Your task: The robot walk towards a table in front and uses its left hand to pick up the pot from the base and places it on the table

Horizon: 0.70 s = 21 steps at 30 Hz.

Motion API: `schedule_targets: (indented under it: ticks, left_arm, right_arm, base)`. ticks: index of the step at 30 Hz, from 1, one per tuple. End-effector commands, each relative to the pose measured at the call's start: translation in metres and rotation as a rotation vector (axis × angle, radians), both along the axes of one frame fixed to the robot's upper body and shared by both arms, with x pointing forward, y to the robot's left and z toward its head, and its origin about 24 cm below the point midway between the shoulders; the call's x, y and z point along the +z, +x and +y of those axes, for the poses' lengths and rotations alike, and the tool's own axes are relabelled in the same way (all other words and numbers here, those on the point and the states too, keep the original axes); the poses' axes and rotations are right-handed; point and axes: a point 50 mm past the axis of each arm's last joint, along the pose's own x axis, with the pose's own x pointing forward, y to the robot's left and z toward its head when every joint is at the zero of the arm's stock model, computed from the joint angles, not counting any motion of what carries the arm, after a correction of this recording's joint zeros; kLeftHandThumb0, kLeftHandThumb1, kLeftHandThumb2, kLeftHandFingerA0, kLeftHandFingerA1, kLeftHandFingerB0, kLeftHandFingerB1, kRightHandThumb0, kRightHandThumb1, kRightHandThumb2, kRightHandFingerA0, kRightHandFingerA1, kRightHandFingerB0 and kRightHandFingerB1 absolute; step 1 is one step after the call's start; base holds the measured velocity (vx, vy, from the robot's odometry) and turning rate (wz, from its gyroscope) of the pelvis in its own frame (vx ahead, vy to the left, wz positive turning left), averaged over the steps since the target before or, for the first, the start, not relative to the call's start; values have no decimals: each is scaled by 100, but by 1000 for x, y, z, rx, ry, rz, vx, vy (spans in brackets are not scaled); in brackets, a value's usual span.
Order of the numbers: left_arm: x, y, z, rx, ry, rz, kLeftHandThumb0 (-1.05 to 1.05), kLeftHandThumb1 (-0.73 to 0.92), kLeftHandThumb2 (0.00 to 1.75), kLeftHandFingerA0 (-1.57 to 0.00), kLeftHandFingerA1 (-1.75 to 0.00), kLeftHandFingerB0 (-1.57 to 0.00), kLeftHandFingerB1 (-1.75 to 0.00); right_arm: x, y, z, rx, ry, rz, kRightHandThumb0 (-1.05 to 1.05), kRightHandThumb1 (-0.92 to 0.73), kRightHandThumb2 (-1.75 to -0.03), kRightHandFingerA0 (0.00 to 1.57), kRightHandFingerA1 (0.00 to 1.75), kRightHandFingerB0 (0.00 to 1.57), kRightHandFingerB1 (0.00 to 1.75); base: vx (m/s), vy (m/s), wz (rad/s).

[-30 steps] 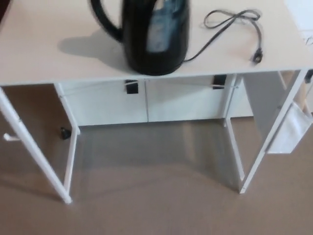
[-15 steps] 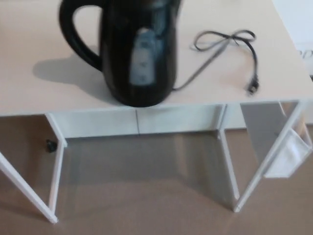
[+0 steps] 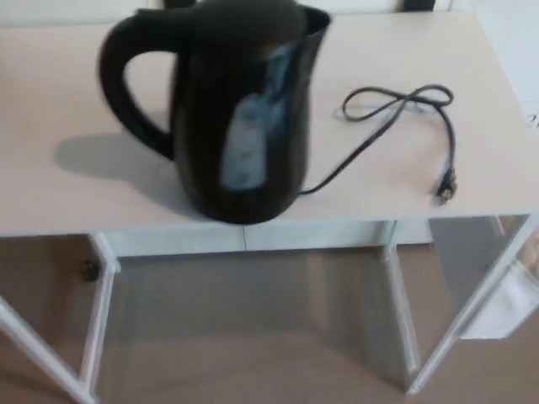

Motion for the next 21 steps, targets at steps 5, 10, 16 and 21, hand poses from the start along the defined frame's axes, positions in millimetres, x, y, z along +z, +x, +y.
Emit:
schedule_targets:
  ticks: [5,10,16,21]
  left_arm:
    - [2,3,6,-11,27,19,-24,46,59,-17,-35,-12,-30]
    - [4,3,4,-21,24,23,-23,48,58,-17,-34,-12,-30]
    - [4,6,5,-26,23,26,-24,45,58,-18,-36,-14,-31]
    - [7,7,4,-33,26,26,-23,50,55,-24,-35,-13,-27]
  right_arm:
    - [1,-3,-6,9,-29,-9,-36,-62,-57,70,46,55,41]
    - [0,-4,-5,-10,-12,-4,-34,-62,-57,71,46,56,41]
    - [0,-2,-5,20,-39,-12,-37,-63,-57,71,46,56,40]
    - [1,-3,-4,29,-38,-16,-35,-63,-58,69,45,55,41]
  base:
    - [51,-29,0]
    - [35,114,-8]
    - [17,257,4]
    - [34,5,5]
